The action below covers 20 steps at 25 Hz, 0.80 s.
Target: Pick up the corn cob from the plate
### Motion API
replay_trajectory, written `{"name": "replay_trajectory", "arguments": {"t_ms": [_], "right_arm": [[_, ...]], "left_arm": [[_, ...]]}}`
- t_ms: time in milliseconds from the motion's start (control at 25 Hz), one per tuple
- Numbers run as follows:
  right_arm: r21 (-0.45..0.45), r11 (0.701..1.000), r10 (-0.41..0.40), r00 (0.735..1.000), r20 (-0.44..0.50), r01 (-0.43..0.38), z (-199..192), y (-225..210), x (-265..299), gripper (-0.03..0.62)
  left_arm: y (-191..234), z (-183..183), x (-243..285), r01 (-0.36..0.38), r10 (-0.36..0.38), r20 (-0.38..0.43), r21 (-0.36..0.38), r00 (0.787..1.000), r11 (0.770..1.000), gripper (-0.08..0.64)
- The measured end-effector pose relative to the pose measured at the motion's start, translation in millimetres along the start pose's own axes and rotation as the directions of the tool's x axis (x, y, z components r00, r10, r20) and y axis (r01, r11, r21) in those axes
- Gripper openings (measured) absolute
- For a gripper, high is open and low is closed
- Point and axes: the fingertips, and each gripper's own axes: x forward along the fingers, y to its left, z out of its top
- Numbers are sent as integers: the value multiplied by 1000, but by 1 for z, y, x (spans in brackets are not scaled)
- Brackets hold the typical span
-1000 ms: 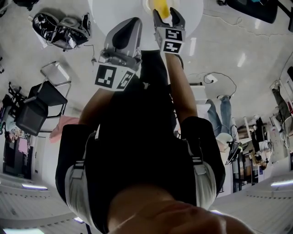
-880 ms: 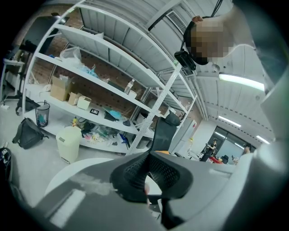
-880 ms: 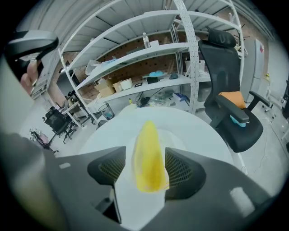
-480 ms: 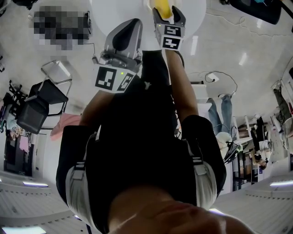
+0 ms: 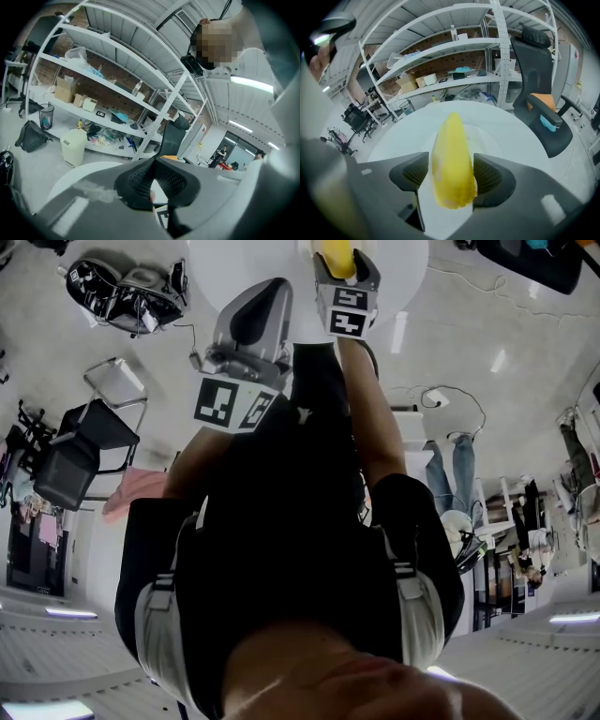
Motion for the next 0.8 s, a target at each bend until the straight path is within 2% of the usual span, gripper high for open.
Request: {"name": "replay_trajectory", "arguments": {"t_ms": [360,480,800], "right_arm": [[-34,999,-26,999,-45,24,-7,-3,9,306],[-48,998,-44,997,-63,41,-8,-4,12,281],[-23,997,-72,995,-68,70,-6,-5,13,273]], "left_arm": [[5,0,-2,-10,10,2,-8,1000,1000,6],[6,-2,-2,-13,13,2,-13,1000,1000,6],[9,-3,-3,-15,14,-3,-25,1000,1000,6]]}}
